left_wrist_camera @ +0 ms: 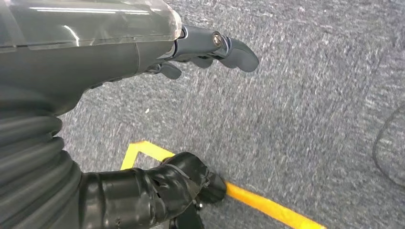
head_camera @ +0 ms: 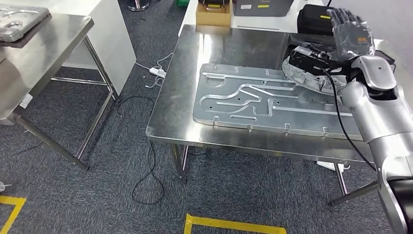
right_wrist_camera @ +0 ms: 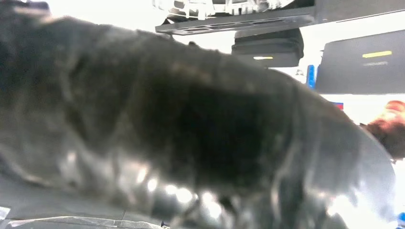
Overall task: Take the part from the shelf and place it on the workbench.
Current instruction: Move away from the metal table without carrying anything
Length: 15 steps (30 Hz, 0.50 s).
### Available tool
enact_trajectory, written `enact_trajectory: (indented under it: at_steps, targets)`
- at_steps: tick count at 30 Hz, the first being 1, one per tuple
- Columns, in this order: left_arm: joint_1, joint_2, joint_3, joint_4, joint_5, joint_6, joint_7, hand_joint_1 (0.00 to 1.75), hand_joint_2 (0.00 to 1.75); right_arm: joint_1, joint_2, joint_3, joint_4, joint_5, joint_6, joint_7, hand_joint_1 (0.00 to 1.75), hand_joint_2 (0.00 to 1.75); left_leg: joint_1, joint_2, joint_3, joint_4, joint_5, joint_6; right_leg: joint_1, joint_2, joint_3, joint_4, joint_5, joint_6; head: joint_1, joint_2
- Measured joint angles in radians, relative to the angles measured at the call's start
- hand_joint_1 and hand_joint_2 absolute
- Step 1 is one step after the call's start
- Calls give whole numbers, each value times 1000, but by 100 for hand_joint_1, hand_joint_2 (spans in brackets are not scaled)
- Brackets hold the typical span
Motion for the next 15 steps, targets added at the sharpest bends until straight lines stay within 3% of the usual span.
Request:
enact_trajectory:
  at_steps: [1,2,4,5,6,7,8,9,11,13,15]
  targets:
    - [0,0,0,0,0,0,0,0,175,2,0,0,1,0,-2,0,0,0,0,2,-9,-4,12,11,-1,1,-10,19,-25,3,0,0]
    - [-1,0,0,0,0,1,0,0,175,4,0,0,2,1,-3,0,0,0,0,4,-18,-7,24,20,-2,2,-26,60,-67,4,1,0]
    - [-1,0,0,0,0,2,0,0,175,10,0,0,4,2,-6,0,0,0,-6,7,-45,-5,44,30,1,4,-64,191,-162,3,1,0]
    - [-1,0,0,0,0,3,0,0,175,15,0,0,4,3,-8,0,0,0,-10,7,-58,-3,54,32,2,4,-75,250,-185,3,1,0]
    - [-1,0,0,0,0,3,0,0,175,20,0,0,6,4,-10,0,0,0,-13,7,-71,-1,62,33,3,5,-73,282,-186,2,1,0]
    - [-1,0,0,0,0,3,0,0,175,26,0,0,6,6,-12,0,0,0,-15,7,-83,2,70,33,4,6,-55,279,-169,0,1,0]
    - [-1,0,0,0,0,3,0,0,175,30,0,0,7,8,-14,0,0,0,-17,7,-96,7,76,32,6,6,-20,243,-144,-4,1,0]
    - [-1,0,0,0,0,3,0,0,175,32,0,0,7,11,-17,0,0,0,-18,6,-108,12,82,31,9,7,28,181,-129,-9,1,0]
    - [-1,-1,0,0,0,3,0,0,175,34,1,-1,5,15,-24,0,0,0,-20,5,-126,22,93,24,17,7,111,58,-127,-19,1,0]
    - [-1,-1,0,0,0,4,0,0,175,35,2,-3,3,18,-33,0,0,0,-20,4,-135,24,106,13,25,6,135,9,-134,-27,1,0]
    - [1,-1,0,0,0,6,0,0,175,40,2,-3,3,21,-38,0,0,0,-19,3,-142,27,107,2,22,3,126,1,-117,-38,1,0]
